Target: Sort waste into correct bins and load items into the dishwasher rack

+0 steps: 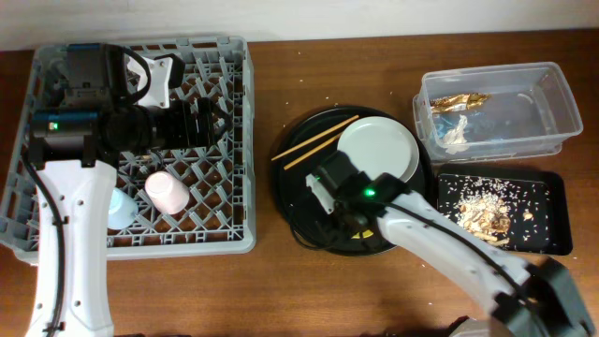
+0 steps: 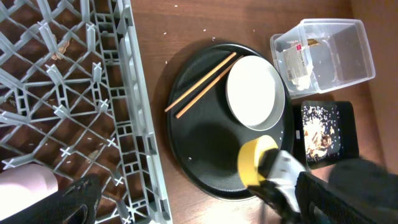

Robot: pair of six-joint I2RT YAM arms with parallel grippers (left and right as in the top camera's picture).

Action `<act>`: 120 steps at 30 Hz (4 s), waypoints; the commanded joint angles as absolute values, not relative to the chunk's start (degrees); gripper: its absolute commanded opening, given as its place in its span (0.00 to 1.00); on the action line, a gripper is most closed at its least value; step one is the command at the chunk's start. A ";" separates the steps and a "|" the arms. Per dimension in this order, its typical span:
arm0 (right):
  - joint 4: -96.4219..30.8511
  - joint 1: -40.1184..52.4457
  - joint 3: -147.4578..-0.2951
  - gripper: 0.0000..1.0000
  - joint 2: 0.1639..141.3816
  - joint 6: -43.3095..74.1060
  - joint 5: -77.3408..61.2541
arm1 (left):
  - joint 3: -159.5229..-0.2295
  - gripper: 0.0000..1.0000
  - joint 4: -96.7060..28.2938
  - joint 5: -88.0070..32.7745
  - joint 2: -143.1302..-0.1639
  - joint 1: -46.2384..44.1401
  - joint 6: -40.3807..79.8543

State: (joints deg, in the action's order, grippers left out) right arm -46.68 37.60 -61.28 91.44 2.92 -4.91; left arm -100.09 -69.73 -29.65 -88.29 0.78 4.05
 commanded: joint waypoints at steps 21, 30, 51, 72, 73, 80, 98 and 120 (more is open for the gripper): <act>-55.79 7.79 -72.01 0.63 67.96 14.46 -14.57 | -100.22 0.73 -53.63 0.47 -104.22 -30.37 -2.59; -57.41 7.79 -72.01 0.76 67.99 14.00 -13.26 | -100.22 0.52 -39.83 5.85 -126.50 -31.73 -9.52; -58.15 7.79 -72.01 0.78 70.78 14.00 -12.88 | -101.93 0.00 -41.43 2.79 -125.71 -31.66 -9.52; -58.33 7.81 -72.01 0.78 70.78 14.02 -12.88 | -101.95 0.64 -31.92 -2.74 -117.49 -25.91 29.71; -58.30 7.81 -72.01 0.78 70.78 14.02 -12.88 | -101.95 0.62 -29.85 -4.25 -118.63 -25.04 30.61; -58.48 7.86 -71.99 0.78 70.78 14.04 -12.91 | -101.95 0.59 -16.88 -5.56 -127.79 -24.97 33.45; -59.83 7.86 -71.90 0.79 70.78 14.00 -12.88 | -101.95 0.20 -12.40 -5.17 -138.10 -25.26 35.35; -60.66 7.86 -71.90 0.79 70.78 13.98 -12.86 | -104.75 0.00 -62.02 12.91 -107.72 -18.68 21.39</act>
State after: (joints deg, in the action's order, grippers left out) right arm -60.66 8.23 -71.20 70.74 13.93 -13.37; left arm -107.09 -58.94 9.08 -106.72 -18.92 19.49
